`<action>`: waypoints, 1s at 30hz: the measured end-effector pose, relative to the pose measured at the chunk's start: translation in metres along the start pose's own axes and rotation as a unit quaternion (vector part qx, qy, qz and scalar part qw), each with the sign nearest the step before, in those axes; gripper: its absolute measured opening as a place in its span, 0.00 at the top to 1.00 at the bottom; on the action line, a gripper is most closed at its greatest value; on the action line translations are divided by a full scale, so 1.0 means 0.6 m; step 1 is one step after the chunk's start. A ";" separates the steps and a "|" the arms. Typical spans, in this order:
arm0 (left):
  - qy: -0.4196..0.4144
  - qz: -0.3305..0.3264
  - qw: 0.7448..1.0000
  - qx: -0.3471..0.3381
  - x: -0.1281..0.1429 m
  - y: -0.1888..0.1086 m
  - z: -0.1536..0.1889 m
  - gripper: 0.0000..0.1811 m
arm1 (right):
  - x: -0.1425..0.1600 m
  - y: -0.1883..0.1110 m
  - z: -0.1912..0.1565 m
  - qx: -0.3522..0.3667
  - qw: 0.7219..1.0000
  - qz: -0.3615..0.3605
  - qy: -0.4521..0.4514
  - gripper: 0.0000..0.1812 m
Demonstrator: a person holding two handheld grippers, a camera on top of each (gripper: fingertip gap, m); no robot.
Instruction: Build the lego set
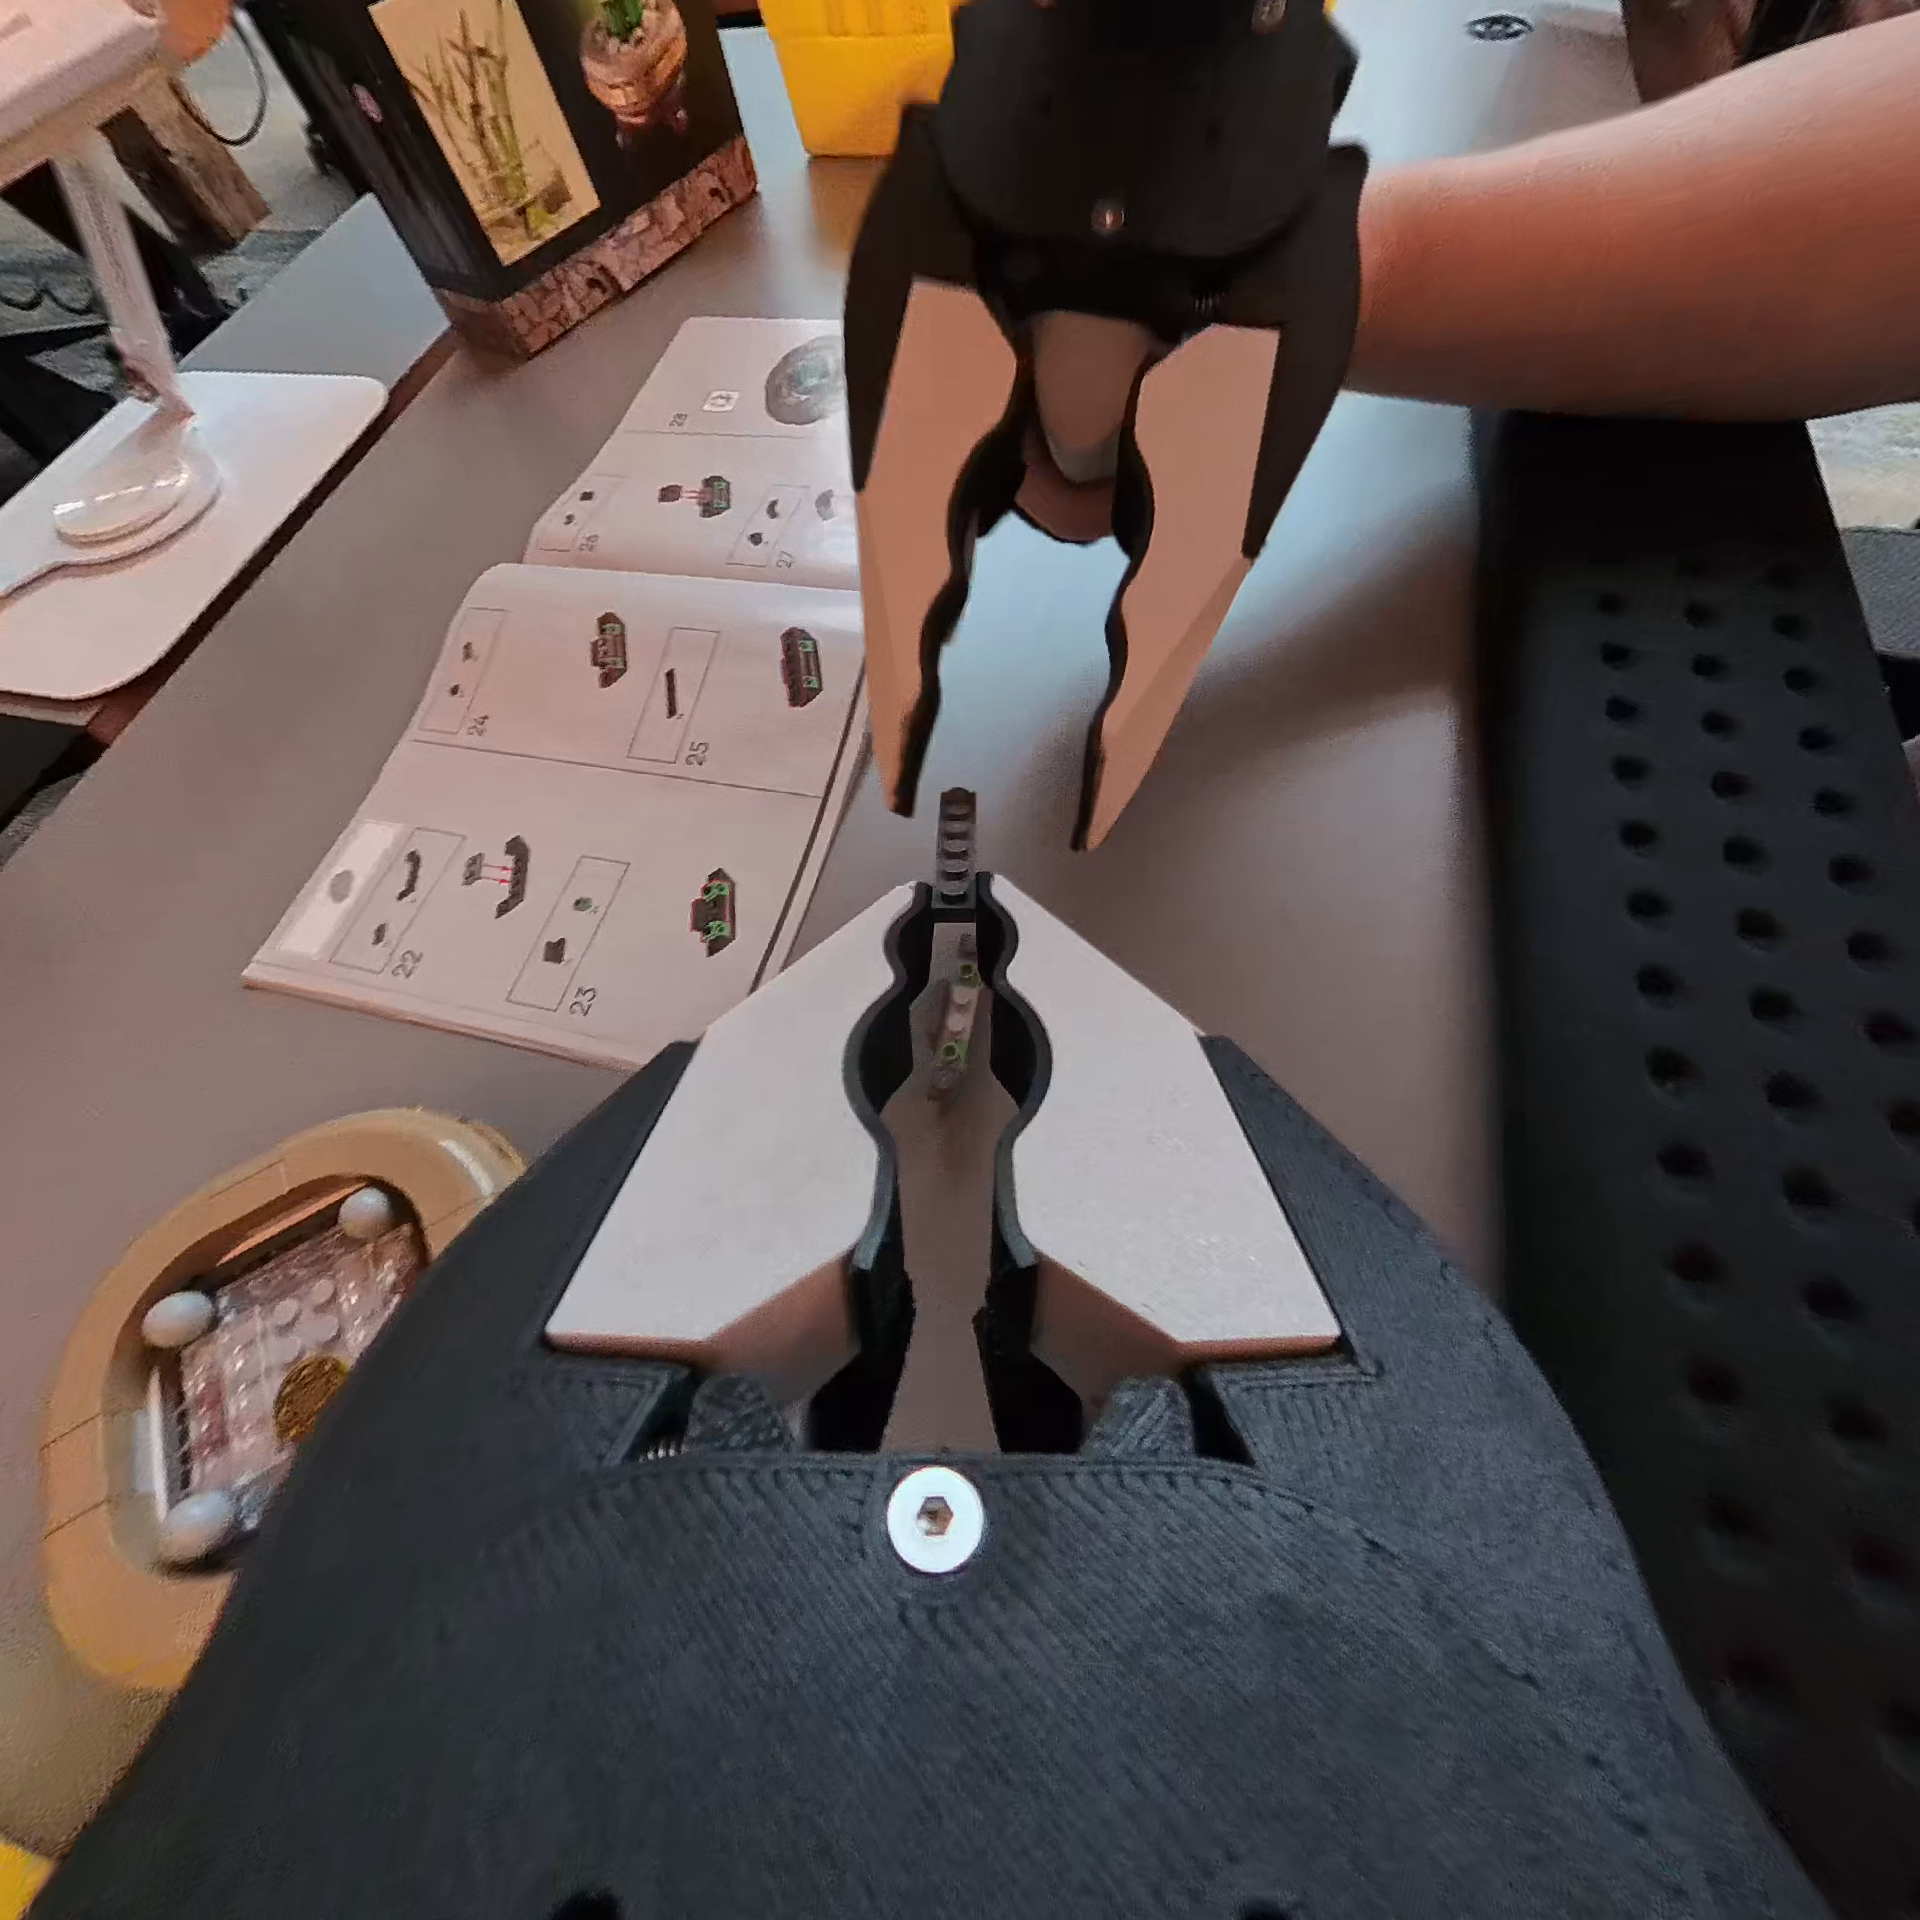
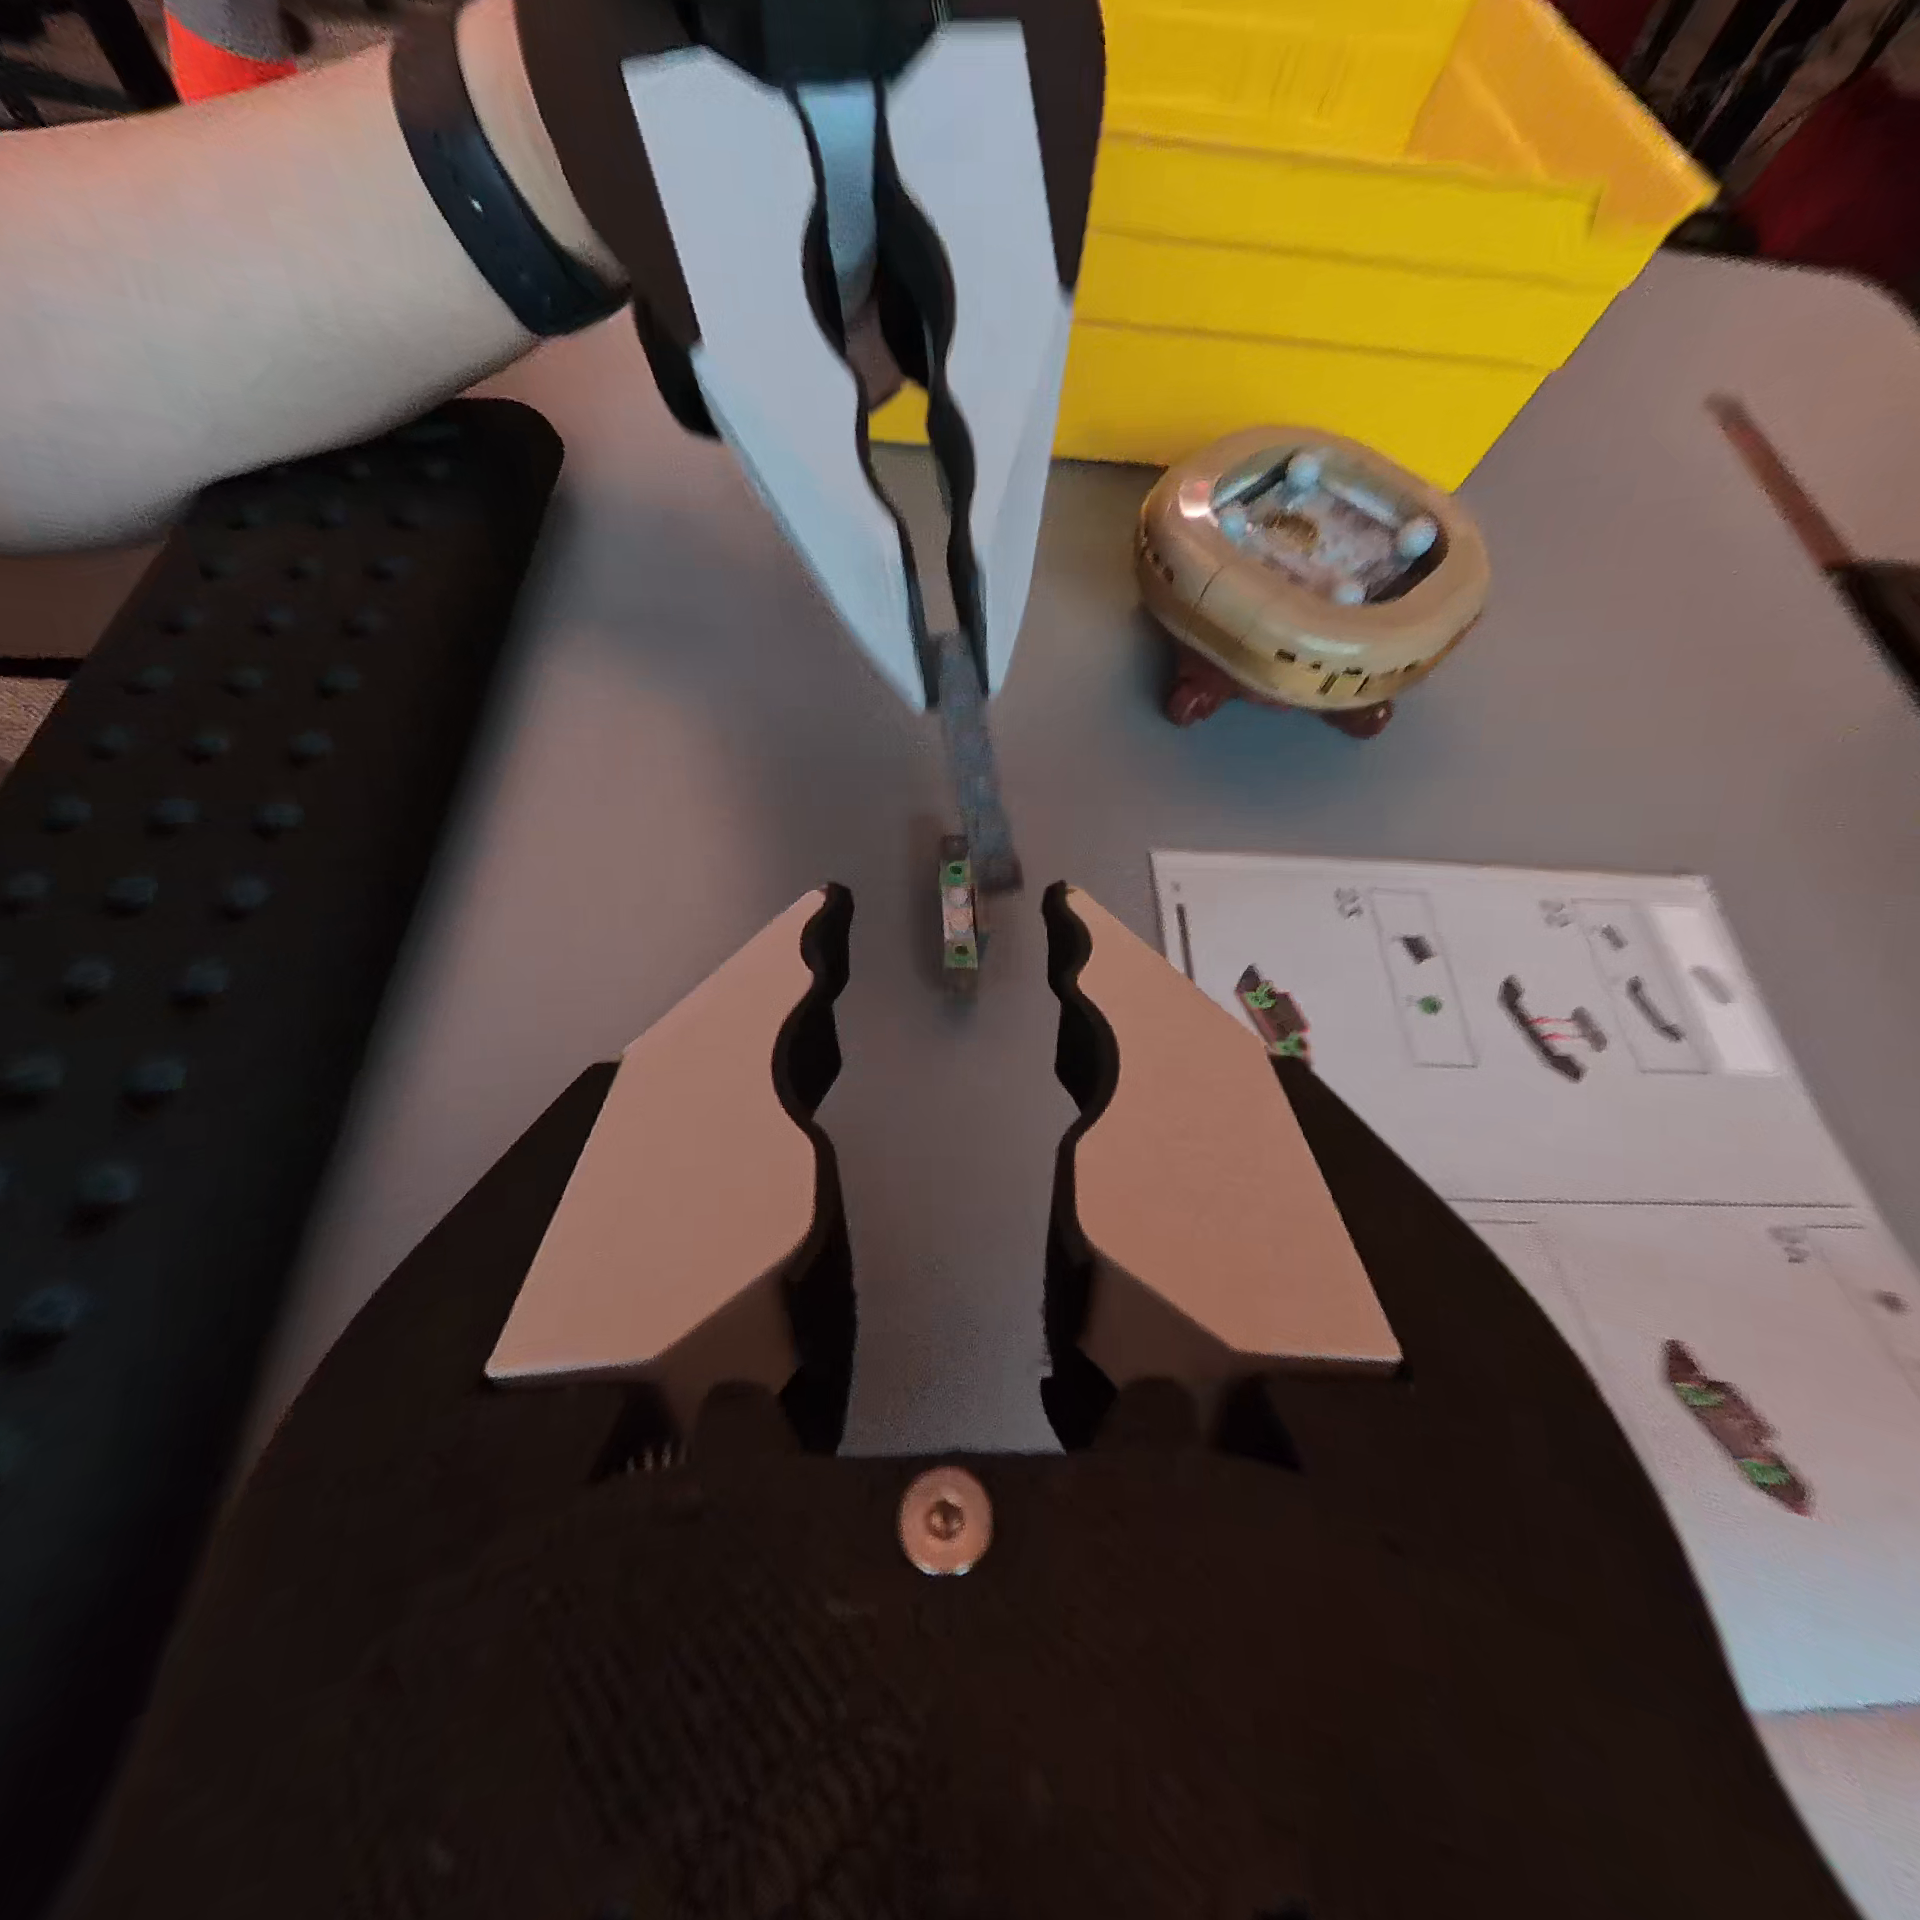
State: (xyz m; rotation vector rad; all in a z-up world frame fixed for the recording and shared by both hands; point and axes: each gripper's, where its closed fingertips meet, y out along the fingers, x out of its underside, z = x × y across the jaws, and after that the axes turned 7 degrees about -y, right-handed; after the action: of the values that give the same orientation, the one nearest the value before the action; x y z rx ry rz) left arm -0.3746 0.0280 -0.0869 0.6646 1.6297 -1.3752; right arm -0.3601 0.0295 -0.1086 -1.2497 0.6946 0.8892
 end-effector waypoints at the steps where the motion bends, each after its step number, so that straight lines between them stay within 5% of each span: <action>1: -0.005 0.006 1.000 -0.005 -0.002 -0.007 -0.004 0.97 | 0.010 0.007 -0.002 -0.008 1.000 -0.002 0.009 0.79; 5: -0.035 0.028 0.999 0.006 -0.008 -0.029 -0.006 0.97 | 0.033 0.029 -0.002 -0.018 0.999 -0.023 0.018 0.80; 14: -0.036 0.007 0.999 0.014 0.010 -0.017 -0.001 0.97 | -0.059 -0.009 0.010 0.045 0.995 0.049 -0.071 0.88; 28: -0.024 0.009 0.999 0.033 0.005 -0.004 0.018 0.97 | -0.032 0.007 -0.009 -0.001 0.998 0.015 -0.060 0.97; 30: -0.033 -0.010 0.999 0.003 0.018 -0.002 0.002 0.86 | -0.020 0.003 0.003 0.012 0.999 0.006 -0.050 0.97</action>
State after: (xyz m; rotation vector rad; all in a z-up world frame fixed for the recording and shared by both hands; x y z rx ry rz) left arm -0.3802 0.0254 -0.0957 0.6022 1.5844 -1.4027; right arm -0.3677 0.0289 -0.0989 -1.1729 0.6321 0.9432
